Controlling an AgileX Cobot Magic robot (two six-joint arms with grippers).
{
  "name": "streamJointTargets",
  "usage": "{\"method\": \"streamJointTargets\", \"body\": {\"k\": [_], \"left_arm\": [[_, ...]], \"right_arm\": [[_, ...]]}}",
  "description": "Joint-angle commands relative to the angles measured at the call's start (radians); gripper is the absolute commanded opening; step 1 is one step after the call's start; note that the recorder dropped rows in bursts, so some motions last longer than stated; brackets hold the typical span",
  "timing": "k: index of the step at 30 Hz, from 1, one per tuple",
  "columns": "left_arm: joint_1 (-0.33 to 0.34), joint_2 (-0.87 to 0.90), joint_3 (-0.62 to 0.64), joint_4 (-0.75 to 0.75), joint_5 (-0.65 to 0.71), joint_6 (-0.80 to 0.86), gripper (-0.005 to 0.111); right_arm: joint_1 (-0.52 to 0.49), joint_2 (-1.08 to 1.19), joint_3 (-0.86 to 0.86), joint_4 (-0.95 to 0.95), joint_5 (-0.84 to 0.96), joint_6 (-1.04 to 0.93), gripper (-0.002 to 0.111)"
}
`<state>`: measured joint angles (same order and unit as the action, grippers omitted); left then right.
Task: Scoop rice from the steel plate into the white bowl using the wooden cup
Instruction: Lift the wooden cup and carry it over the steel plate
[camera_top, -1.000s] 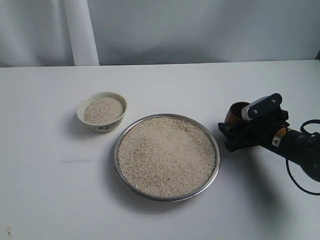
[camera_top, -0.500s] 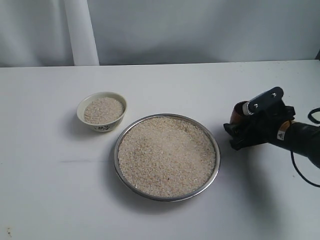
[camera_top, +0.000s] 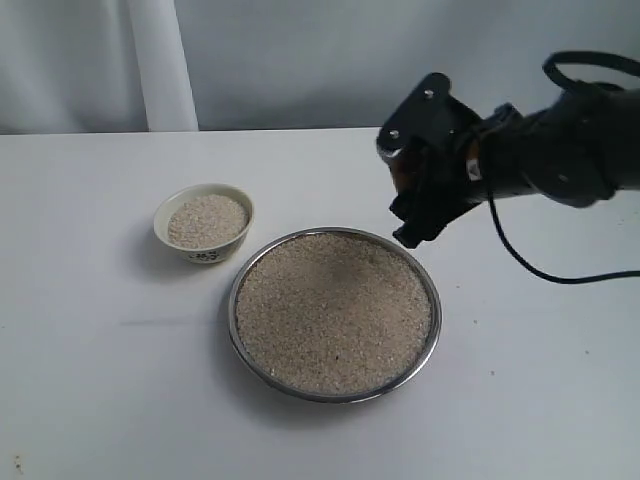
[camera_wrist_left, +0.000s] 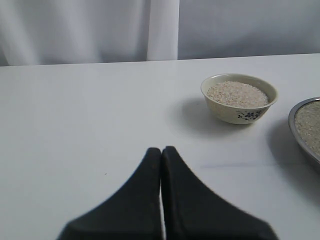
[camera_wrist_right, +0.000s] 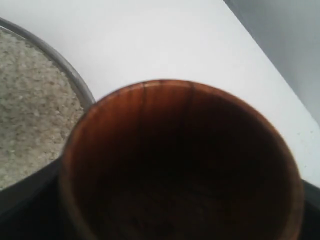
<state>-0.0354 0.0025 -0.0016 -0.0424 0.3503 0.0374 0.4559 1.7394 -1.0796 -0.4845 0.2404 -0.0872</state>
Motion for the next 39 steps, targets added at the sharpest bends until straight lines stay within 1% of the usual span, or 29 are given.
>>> {"method": "streamJointTargets", "body": {"k": [1,5,10,16,20,27,31,39], "left_arm": [[-0.006,-0.003,0.002,0.0,-0.004,0.0,0.0],[-0.006,-0.003,0.002,0.0,-0.004,0.0,0.0],[-0.006,-0.003,0.002,0.0,-0.004,0.0,0.0],[-0.006,-0.003,0.002,0.0,-0.004,-0.003,0.0],[-0.006,-0.003,0.002,0.0,-0.004,-0.003,0.0],[-0.006,-0.003,0.002,0.0,-0.004,0.0,0.0],[-0.006,-0.003,0.002,0.0,-0.004,0.0,0.0],[-0.006,-0.003,0.002,0.0,-0.004,-0.003,0.0]], "right_arm": [[0.123,-0.013,-0.155,-0.103,0.283,-0.022,0.0],[0.214,-0.013,-0.239,-0.215,0.461,-0.022,0.0],[0.303,-0.007,-0.272,-0.343,0.6,-0.041,0.0],[0.37,0.064,-0.272,-0.438,0.777,-0.089,0.0],[0.399,0.143,-0.272,-0.507,0.854,-0.096,0.0],[0.452,0.275,-0.272,-0.583,0.922,-0.121,0.0],[0.474,0.336,-0.272,-0.626,0.932,-0.123,0.0],[0.476,0.433,-0.272,-0.631,0.941,-0.141,0.0]]}}
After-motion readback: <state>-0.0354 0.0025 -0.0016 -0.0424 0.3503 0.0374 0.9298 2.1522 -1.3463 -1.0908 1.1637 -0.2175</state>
